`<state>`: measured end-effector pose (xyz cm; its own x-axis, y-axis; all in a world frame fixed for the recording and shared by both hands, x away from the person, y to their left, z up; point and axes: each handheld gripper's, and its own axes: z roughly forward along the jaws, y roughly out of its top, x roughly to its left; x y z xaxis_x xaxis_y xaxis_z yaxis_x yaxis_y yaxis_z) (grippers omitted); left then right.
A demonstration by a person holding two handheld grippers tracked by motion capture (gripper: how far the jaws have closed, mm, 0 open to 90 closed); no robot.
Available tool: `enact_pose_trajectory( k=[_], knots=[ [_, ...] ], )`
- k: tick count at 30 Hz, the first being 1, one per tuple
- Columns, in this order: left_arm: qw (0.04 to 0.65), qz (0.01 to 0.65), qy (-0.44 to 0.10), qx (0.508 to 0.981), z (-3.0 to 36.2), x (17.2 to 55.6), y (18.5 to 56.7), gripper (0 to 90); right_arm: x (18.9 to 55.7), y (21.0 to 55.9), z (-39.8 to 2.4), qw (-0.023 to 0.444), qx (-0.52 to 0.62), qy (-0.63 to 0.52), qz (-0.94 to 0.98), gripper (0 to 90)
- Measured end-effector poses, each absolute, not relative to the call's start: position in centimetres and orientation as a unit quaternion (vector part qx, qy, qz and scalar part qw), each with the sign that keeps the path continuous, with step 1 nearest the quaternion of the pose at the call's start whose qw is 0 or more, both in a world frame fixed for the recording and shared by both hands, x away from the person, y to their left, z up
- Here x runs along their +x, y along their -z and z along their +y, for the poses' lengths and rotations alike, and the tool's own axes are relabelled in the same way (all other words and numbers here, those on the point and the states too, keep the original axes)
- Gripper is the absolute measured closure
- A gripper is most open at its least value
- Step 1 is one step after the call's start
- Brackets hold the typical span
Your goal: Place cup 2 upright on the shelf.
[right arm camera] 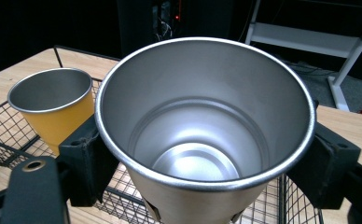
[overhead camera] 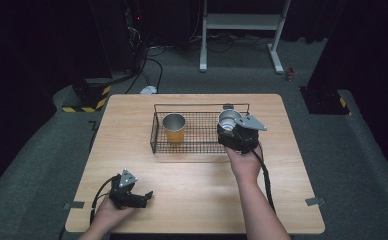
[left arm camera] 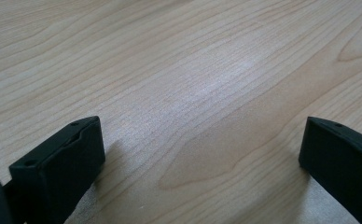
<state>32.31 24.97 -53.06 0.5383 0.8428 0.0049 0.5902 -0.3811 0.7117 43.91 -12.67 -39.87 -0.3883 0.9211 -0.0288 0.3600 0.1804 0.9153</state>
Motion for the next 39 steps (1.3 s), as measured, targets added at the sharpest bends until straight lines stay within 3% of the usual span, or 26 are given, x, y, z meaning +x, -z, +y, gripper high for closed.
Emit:
enact_pose_trajectory(
  k=[16, 39],
  knots=[
    [0.338, 0.443, -0.187, 0.809, 25.0, 32.3, 53.1, 0.6, 45.6, 39.6, -12.2, 0.319, 0.462, -0.446, 0.697, 18.3],
    [0.339, 0.443, -0.186, 0.809, 24.9, 32.4, 53.1, 0.7, 49.2, 42.1, -10.3, 0.305, 0.488, -0.389, 0.72, 18.3]
  ],
)
